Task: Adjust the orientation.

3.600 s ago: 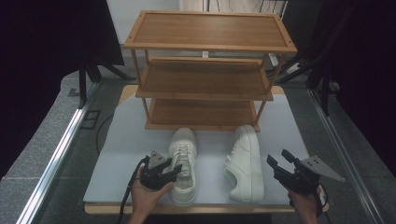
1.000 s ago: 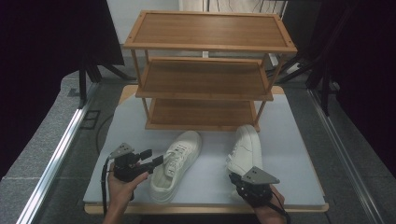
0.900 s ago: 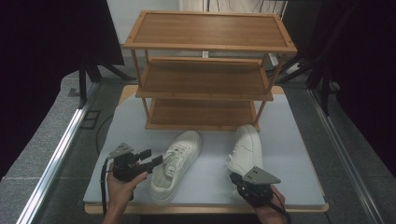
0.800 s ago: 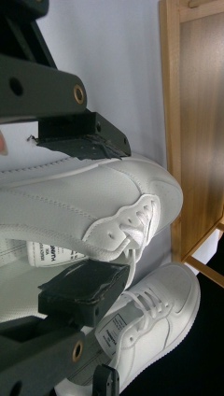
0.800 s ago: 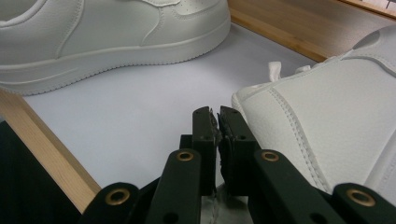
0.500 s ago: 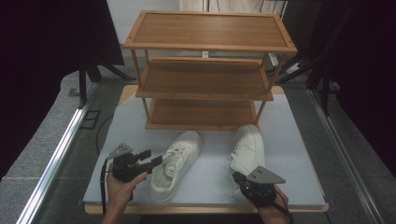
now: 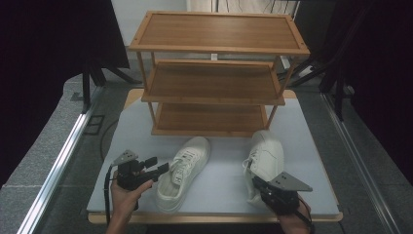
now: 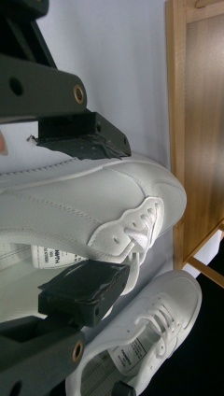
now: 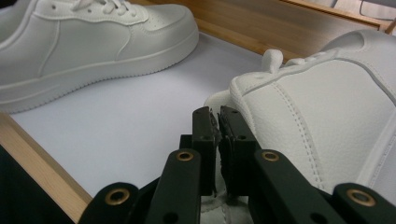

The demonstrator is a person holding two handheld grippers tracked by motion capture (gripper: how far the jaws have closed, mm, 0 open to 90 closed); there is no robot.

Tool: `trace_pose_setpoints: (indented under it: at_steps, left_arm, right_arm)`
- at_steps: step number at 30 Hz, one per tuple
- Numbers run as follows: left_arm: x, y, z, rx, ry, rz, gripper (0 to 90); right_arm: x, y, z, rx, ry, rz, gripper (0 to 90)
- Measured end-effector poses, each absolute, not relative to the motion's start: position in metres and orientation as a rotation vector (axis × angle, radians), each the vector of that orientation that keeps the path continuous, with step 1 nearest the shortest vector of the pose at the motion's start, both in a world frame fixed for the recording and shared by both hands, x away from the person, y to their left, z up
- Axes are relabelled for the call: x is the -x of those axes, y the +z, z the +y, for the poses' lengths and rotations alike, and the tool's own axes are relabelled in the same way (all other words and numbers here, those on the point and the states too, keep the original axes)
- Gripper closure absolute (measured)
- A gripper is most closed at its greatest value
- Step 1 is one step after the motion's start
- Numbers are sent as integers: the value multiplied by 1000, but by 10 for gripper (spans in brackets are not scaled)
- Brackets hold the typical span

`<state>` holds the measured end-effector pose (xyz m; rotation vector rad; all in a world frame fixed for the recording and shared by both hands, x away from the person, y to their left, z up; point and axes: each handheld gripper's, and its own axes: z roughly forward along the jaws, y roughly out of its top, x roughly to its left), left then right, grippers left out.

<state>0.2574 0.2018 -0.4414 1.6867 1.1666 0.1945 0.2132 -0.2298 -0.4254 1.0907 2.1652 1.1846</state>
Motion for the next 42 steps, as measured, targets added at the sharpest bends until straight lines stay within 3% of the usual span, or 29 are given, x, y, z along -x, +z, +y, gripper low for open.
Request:
trace_pose_setpoints:
  at_steps: [6,20,33,42]
  left_arm:
    - [-257,-442,202,-1686,189,1167,376]
    - [-258,-445,200,-1693,172,1164,372]
    - [-258,-446,200,-1694,168,1166,371]
    - [-259,-447,200,-1702,158,1162,369]
  right_arm:
    - [-216,-428,-244,-1152,1158,2130,831]
    - [-217,-437,-323,-1392,1260,2065,781]
    - [-195,-405,-282,-1158,1266,2043,754]
    - [-193,-414,-249,-1070,1245,2168,742]
